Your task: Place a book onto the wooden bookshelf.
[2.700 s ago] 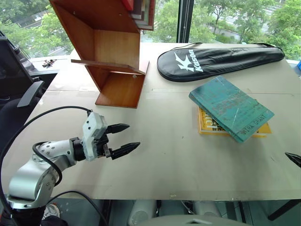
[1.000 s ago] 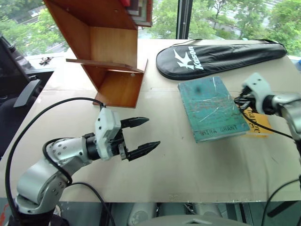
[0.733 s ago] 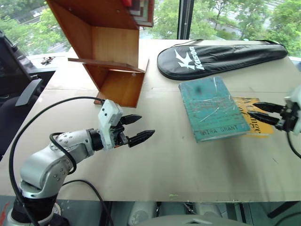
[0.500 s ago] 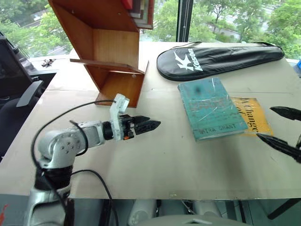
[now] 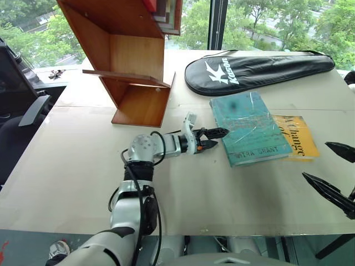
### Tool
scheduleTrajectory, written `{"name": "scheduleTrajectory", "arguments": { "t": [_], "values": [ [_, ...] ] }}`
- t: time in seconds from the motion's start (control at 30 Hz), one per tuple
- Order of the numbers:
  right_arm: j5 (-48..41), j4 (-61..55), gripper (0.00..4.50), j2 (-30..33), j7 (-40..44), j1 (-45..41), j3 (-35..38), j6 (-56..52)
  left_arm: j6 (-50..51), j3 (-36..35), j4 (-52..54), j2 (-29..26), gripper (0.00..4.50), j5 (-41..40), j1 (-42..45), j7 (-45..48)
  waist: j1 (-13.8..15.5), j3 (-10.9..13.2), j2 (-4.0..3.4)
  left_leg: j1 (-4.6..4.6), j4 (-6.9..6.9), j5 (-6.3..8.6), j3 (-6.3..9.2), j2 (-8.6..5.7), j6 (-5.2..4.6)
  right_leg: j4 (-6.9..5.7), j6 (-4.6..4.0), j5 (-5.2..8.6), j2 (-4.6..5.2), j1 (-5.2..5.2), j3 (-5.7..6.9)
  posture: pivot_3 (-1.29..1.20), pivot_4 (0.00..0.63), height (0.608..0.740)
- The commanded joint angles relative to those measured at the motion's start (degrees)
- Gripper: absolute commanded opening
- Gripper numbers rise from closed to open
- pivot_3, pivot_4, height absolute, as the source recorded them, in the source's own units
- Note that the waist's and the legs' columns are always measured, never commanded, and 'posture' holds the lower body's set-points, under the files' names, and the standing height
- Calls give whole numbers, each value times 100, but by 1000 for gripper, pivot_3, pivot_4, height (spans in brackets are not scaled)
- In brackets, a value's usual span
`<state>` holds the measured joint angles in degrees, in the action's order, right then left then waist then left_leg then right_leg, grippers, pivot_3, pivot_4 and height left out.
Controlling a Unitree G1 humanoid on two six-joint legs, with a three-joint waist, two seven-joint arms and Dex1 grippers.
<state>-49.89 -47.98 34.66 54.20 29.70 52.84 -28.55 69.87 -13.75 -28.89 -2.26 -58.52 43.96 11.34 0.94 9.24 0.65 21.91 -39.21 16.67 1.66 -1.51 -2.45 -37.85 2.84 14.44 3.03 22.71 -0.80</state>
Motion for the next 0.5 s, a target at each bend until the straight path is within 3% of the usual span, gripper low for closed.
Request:
{"name": "scheduleTrajectory", "arguments": {
  "t": [0.03,0.17,0.33,0.5],
  "values": [
    [-150,-289,4478,-33,-293,139,93,186,-706,-21,-646,289,4500,432,320,278,10,0,1,-1,0,0,0,-1,0,0,0,0,1,-1,1,0,150,740],
    [-221,-416,4478,-33,-495,325,77,264,-1237,-104,-1391,540,4500,774,636,647,11,-2,3,0,0,1,1,-9,-2,0,1,0,3,-3,2,0,150,740],
    [-261,-536,4500,-56,-694,510,-20,361,-1236,-293,-1994,585,2513,865,897,1104,-3,-1,3,2,0,11,2,-9,-19,2,2,1,3,-2,3,0,150,740],
    [-194,-539,4500,-96,-823,598,-229,498,-894,-430,-1846,462,148,853,878,1429,-3,0,5,3,1,11,5,-9,-20,2,3,2,3,-2,6,0,150,740]
  ]
}}
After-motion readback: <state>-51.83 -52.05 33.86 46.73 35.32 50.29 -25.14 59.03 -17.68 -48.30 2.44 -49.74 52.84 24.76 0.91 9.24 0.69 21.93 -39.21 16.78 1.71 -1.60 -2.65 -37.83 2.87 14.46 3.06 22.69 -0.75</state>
